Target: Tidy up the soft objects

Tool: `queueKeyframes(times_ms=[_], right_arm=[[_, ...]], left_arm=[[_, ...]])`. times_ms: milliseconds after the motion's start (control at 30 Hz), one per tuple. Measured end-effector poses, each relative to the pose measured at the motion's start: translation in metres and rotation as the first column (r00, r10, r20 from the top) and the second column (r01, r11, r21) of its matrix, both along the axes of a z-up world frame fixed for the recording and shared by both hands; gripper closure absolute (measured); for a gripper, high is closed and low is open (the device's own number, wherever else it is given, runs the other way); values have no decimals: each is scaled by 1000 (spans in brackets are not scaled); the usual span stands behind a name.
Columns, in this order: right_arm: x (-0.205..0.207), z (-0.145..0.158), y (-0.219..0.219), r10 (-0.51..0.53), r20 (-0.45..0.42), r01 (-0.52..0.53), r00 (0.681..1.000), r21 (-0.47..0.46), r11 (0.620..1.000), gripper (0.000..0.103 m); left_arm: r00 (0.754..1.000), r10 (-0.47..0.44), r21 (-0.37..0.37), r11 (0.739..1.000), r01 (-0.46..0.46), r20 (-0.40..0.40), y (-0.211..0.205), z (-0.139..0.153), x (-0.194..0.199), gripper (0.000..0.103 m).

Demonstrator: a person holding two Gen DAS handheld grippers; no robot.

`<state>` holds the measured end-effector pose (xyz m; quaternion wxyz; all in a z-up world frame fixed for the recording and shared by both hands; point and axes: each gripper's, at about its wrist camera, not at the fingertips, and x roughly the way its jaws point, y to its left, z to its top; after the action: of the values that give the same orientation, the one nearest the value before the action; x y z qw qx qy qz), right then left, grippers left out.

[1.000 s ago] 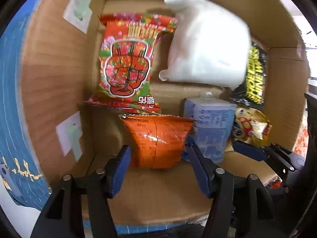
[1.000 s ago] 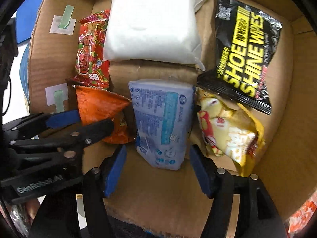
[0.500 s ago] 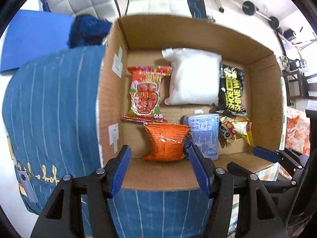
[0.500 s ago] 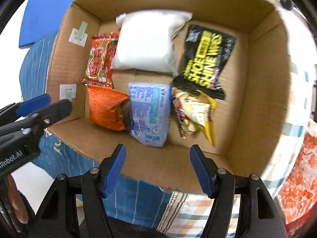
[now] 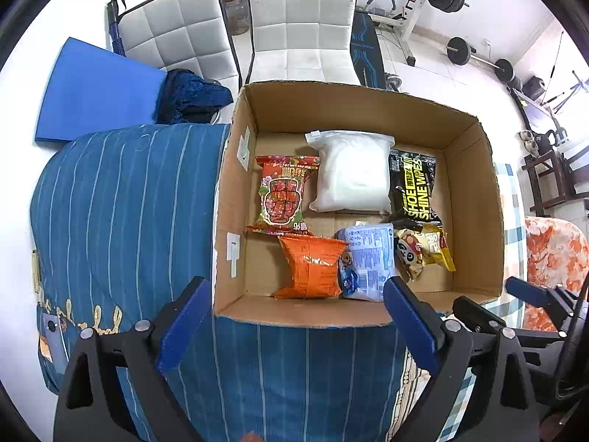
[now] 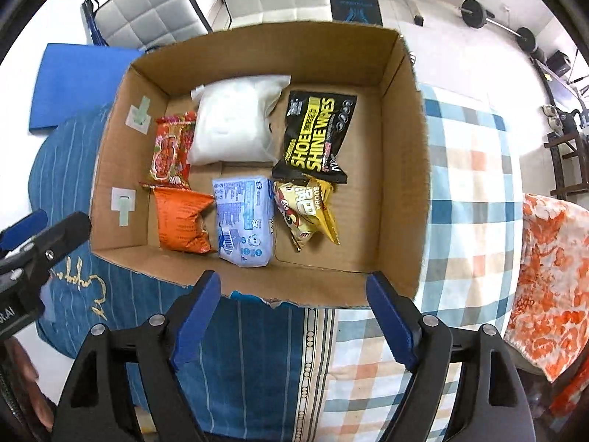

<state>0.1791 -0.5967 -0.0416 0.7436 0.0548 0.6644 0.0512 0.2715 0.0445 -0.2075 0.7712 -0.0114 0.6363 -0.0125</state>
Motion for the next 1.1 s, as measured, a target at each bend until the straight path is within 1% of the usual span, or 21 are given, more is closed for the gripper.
queueKeyframes(times_ms=[67,200,333,500,633,667,700,833,1100], right_arm=[[-4,7,-4,-5,18,5,1000,-2,1000,10],[-12,13,-5,-13,44,14,999,-22,1000,5],[-26,22,-7,-30,65,31,997,-13,999,4],[-53,45,-11,-54,117,54,992,2,999,4],[-82,74,-16,-78,170,79,982,0,997,4],[-88,81,-17,-84,183,85,979,-1,996,0],[-97,90,-19,-95,197,96,976,3,995,0],[-129,124,-28,-134,243,125,961,54,991,0],[-184,181,-29,-124,328,114,936,49,992,0]], left_arm=[[1000,3,3,1000,-3,7,-2,0,-3,5],[999,6,2,1000,-6,34,-3,9,-13,3],[997,4,11,1000,-4,71,-6,25,-28,3],[993,-6,28,1000,3,118,-10,53,-56,3],[987,3,16,1000,-6,164,-11,81,-83,3],[984,9,3,1000,-10,179,-10,91,-92,3],[982,10,-3,1000,-10,187,-9,98,-98,3],[975,17,-16,1000,-13,220,-6,125,-118,3],[960,-7,-10,1000,10,281,-8,170,-154,3]])
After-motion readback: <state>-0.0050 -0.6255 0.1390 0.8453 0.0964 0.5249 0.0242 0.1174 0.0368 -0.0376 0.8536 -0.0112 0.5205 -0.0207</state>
